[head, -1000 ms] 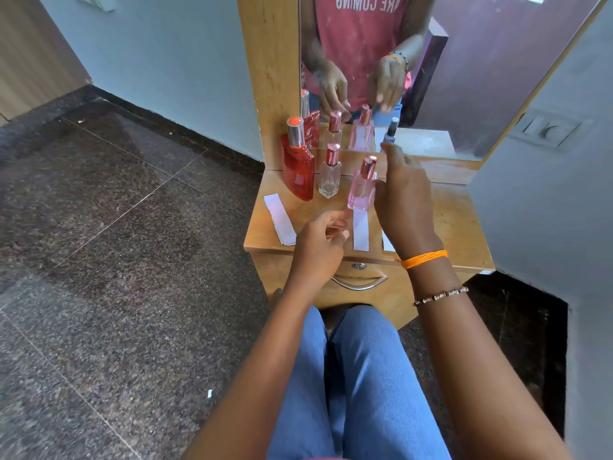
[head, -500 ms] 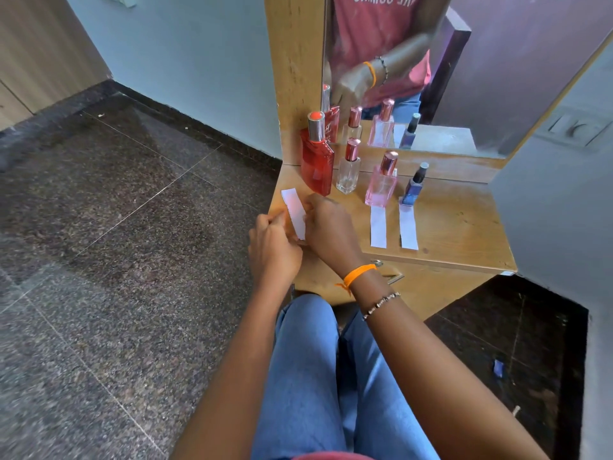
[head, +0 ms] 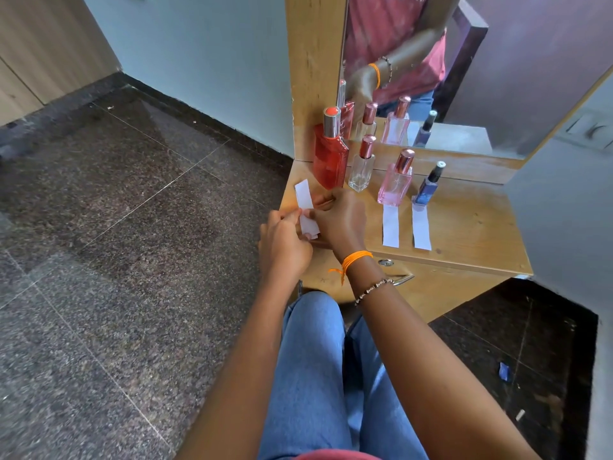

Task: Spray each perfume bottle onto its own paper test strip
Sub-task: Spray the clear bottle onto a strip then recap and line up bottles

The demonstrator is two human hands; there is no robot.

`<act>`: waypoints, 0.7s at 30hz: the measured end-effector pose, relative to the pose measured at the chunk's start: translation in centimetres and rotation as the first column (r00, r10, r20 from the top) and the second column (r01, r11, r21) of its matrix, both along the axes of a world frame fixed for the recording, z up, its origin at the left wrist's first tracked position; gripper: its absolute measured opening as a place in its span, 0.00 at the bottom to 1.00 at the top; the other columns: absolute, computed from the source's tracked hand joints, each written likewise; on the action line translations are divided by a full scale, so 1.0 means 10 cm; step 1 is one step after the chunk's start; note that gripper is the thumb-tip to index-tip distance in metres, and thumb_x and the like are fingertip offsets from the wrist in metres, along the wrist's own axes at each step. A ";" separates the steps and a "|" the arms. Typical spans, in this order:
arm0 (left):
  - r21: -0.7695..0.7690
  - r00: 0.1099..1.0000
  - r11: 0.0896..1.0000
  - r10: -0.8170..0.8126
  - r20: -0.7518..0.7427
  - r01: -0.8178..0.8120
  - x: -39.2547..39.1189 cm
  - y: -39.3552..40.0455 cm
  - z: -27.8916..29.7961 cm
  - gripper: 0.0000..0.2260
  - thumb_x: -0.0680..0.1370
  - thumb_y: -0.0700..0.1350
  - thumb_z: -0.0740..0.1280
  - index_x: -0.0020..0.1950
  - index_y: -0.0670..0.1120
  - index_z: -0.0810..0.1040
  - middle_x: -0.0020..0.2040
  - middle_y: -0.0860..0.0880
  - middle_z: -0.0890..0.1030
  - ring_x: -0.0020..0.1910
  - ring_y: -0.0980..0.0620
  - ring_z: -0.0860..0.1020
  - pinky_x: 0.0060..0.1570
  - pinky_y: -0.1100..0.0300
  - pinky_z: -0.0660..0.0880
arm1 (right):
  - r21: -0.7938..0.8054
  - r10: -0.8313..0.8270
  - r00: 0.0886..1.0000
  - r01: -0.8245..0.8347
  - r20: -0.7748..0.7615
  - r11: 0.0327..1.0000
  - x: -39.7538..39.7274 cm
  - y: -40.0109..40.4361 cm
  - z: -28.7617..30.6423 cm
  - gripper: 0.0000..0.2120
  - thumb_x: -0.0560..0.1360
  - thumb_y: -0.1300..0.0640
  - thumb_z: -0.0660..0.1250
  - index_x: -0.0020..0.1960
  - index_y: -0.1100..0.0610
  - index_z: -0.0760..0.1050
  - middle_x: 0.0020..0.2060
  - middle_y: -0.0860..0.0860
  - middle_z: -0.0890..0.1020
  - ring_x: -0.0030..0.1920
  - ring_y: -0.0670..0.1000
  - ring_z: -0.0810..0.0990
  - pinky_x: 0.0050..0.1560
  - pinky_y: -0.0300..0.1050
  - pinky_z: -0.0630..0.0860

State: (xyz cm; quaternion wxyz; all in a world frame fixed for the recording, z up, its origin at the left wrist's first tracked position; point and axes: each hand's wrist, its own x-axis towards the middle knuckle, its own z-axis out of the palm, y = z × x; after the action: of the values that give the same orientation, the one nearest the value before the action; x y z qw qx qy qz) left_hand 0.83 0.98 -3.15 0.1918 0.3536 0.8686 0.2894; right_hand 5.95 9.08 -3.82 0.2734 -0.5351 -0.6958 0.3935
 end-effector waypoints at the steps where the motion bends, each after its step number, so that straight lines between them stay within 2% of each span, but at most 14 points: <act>1: -0.001 1.000 1.000 -0.002 -0.002 0.002 0.00 0.00 0.00 0.20 0.77 0.41 0.63 0.70 0.50 0.69 0.66 0.45 0.68 0.64 0.43 0.65 0.63 0.45 0.67 | -0.005 0.004 1.000 -0.004 0.004 1.000 0.00 0.01 -0.01 0.07 0.67 0.58 0.75 0.43 0.57 0.79 0.44 0.55 0.84 0.47 0.56 0.81 0.40 0.42 0.69; 8: -0.022 0.995 0.998 -0.053 -0.080 0.051 0.00 0.00 -0.01 0.21 0.77 0.42 0.64 0.69 0.48 0.69 0.65 0.46 0.69 0.62 0.43 0.67 0.59 0.48 0.68 | 0.001 0.037 0.999 -0.037 0.037 0.999 0.01 0.06 -0.02 0.06 0.69 0.59 0.74 0.44 0.59 0.81 0.45 0.56 0.84 0.47 0.57 0.81 0.41 0.44 0.71; 15: -0.030 0.993 0.997 -0.073 -0.091 0.070 0.00 -0.01 -0.01 0.20 0.77 0.42 0.64 0.69 0.47 0.69 0.66 0.46 0.69 0.62 0.43 0.67 0.58 0.50 0.67 | 0.005 0.060 0.996 -0.060 0.059 0.998 0.04 0.09 0.04 0.07 0.71 0.59 0.71 0.45 0.62 0.80 0.45 0.58 0.83 0.47 0.58 0.79 0.41 0.43 0.67; 19: -0.042 0.993 0.996 -0.076 -0.089 0.073 0.00 -0.01 0.01 0.20 0.77 0.42 0.64 0.69 0.47 0.69 0.66 0.46 0.68 0.62 0.43 0.67 0.59 0.50 0.68 | 0.027 0.063 0.998 -0.063 0.025 0.998 0.13 0.08 0.11 0.05 0.72 0.59 0.70 0.40 0.61 0.79 0.40 0.56 0.82 0.41 0.54 0.77 0.40 0.42 0.68; 21: -0.047 0.995 0.997 -0.064 -0.076 0.060 0.00 0.00 0.03 0.19 0.78 0.43 0.63 0.69 0.47 0.69 0.66 0.45 0.68 0.63 0.43 0.67 0.60 0.48 0.68 | 0.039 0.063 0.997 -0.064 0.041 0.997 0.24 0.06 0.12 0.08 0.73 0.58 0.70 0.37 0.60 0.77 0.36 0.55 0.80 0.39 0.54 0.76 0.39 0.42 0.67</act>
State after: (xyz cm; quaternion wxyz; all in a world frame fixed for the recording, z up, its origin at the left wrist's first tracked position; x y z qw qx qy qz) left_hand 0.87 0.93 -2.82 0.1745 0.3870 0.8703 0.2496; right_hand 8.32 9.68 -2.58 0.2576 -0.5148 -0.7255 0.3772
